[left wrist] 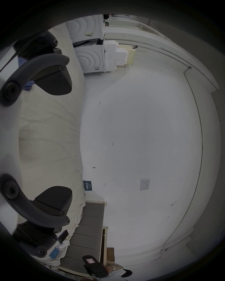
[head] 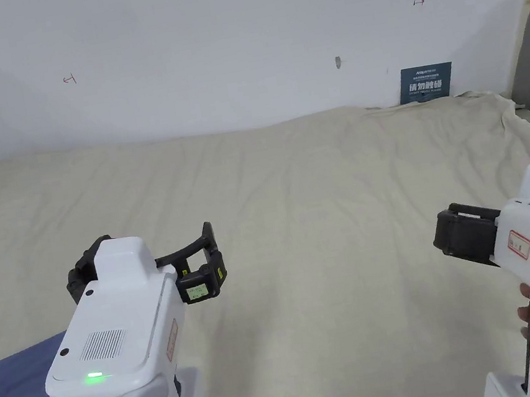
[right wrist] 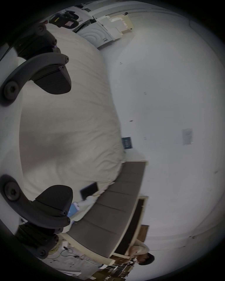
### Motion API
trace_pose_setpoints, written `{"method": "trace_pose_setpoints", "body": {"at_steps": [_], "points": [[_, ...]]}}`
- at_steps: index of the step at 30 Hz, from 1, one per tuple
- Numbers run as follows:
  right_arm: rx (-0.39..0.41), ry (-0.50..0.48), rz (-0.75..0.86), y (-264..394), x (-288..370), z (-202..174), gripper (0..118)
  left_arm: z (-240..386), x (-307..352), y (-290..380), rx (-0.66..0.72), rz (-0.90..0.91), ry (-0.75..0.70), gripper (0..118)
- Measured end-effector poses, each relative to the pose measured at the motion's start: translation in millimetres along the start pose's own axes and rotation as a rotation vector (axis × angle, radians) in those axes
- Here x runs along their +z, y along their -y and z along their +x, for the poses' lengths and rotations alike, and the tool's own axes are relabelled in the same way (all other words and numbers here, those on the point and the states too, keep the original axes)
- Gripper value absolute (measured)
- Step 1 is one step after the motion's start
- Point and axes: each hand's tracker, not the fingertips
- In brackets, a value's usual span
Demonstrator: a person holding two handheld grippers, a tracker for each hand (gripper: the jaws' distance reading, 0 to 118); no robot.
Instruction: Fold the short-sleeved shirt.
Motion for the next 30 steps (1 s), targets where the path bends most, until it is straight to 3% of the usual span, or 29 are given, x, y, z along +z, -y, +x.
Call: {"method": "trace_pose_setpoints", "body": {"at_steps": [4, 16, 30], "points": [[-0.017, -0.015, 0.047, 6, -1, 2, 117, 0, -1, -1, -0.005, 0.004, 0.001, 118], [0.102, -0.024, 0.133, 14, 3, -14, 117, -4, -1, -5, 0.003, 0.016, -0.009, 118], [0.091, -0.008, 0.148, 14, -7, -10, 117, -5, 0, -5, 0.000, 0.014, -0.010, 118]]}}
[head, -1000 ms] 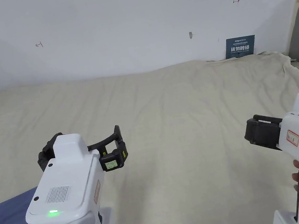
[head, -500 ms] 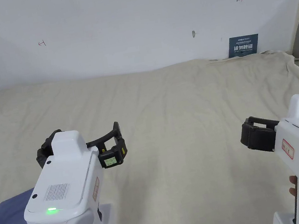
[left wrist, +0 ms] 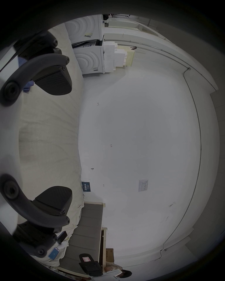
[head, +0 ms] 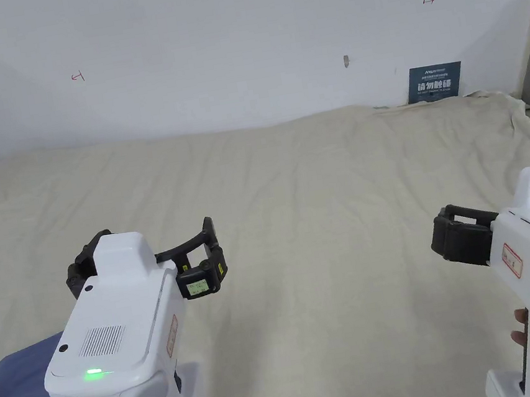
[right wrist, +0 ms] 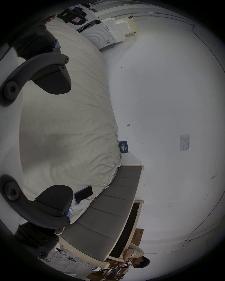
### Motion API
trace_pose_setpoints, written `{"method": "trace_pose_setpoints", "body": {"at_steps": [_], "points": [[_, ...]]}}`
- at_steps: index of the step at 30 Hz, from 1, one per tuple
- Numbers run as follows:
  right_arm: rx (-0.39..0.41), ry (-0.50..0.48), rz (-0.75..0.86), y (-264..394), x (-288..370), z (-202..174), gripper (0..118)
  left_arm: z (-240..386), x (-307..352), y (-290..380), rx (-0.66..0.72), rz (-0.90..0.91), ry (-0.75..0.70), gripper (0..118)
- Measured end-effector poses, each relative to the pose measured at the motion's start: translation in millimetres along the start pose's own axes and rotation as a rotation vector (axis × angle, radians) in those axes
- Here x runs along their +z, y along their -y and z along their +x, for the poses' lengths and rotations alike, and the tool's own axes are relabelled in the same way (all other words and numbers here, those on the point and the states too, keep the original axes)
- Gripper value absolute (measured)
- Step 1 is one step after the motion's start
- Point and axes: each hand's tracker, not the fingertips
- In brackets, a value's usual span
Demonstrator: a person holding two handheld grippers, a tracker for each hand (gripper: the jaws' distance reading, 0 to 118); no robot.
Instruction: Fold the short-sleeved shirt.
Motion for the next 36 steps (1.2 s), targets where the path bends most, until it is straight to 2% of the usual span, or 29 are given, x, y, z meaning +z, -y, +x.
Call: {"method": "trace_pose_setpoints", "body": {"at_steps": [4, 9, 15, 20, 36], "points": [[0.034, -0.042, 0.098, 4, -3, 1, 117, 0, 0, 0, -0.005, 0.001, 0.002, 118], [0.034, -0.086, 0.296, 11, 1, 1, 117, 2, 1, -1, -0.008, 0.007, 0.004, 118], [0.057, -0.079, 0.422, 17, 7, 0, 117, 3, 2, -2, -0.010, 0.013, 0.006, 118], [0.084, -0.096, 0.436, 18, 9, 0, 118, 3, 1, -1, -0.010, 0.019, 0.004, 118], [0.087, -0.098, 0.442, 19, 12, 0, 118, 4, 0, 0, -0.007, 0.019, 0.002, 118]]}}
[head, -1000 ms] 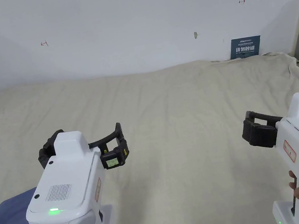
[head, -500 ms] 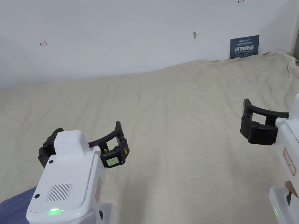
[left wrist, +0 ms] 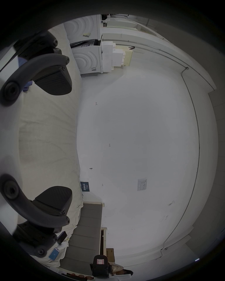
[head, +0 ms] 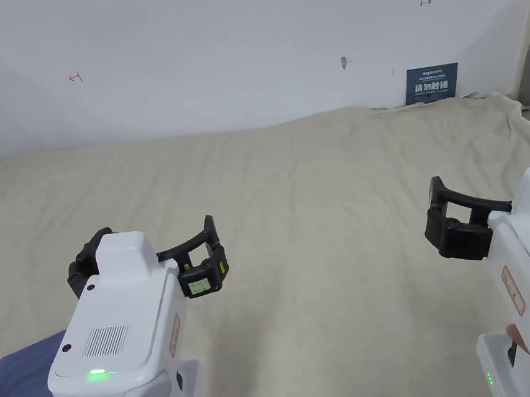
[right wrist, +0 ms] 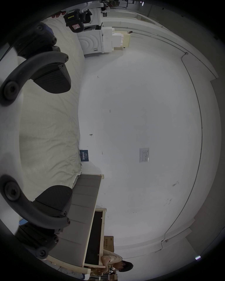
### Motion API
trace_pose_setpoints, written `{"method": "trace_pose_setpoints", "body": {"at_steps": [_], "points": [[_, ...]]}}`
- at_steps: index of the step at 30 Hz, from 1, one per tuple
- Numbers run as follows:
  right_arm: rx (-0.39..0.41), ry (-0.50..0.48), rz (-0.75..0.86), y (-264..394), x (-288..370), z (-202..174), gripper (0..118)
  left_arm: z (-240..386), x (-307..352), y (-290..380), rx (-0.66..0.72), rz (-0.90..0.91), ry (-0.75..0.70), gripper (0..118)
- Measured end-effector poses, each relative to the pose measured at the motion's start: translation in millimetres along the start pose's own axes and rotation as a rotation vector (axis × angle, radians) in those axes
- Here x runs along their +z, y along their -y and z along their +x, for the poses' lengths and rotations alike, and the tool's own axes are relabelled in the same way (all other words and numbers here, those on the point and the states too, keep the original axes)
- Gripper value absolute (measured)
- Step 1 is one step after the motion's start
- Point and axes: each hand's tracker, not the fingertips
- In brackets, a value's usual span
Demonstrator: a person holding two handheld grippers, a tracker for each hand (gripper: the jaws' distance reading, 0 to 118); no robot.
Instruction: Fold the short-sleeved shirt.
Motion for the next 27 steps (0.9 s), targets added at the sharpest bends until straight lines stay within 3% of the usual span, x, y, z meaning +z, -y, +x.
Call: {"method": "trace_pose_setpoints", "body": {"at_steps": [27], "points": [[0.011, -0.002, -0.006, 2.9, 1.6, 0.5, 118, 0.4, 1.2, 1.3, -0.011, 0.005, 0.006, 118]]}}
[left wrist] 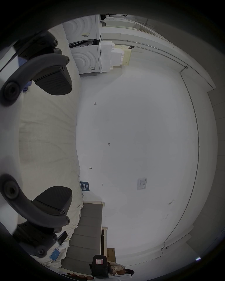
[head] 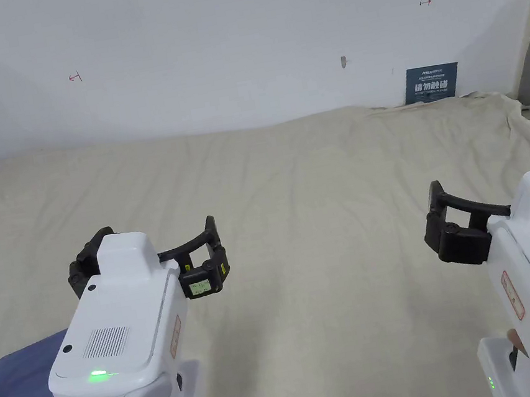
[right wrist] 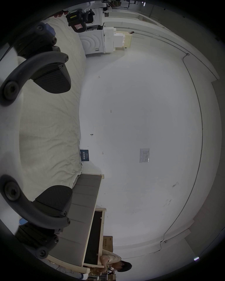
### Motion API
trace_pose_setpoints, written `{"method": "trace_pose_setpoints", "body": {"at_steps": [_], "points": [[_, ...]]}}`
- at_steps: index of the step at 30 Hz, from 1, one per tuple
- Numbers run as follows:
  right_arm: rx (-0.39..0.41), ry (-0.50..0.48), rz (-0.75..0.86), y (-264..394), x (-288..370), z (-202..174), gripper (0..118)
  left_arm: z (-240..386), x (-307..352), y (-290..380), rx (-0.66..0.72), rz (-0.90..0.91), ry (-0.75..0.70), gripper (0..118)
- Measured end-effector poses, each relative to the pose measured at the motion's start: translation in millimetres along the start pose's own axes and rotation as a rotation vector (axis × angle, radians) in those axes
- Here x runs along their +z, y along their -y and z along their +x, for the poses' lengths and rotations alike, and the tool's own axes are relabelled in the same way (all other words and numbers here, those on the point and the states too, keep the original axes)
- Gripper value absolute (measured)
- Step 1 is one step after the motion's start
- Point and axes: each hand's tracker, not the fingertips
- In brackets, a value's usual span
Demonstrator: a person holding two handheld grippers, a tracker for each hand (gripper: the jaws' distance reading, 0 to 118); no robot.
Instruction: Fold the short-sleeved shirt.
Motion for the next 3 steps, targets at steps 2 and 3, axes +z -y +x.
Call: {"method": "trace_pose_setpoints", "body": {"at_steps": [2, 3], "points": [[0.001, 0.000, 0.000, 0.2, 0.3, -0.1, 118, 0.0, 0.4, 0.3, 0.000, 0.000, -0.001, 118], [0.001, 0.001, 0.000, 0.3, 0.4, 0.0, 118, 0.0, 0.4, 0.4, 0.000, -0.002, 0.000, 118]]}}
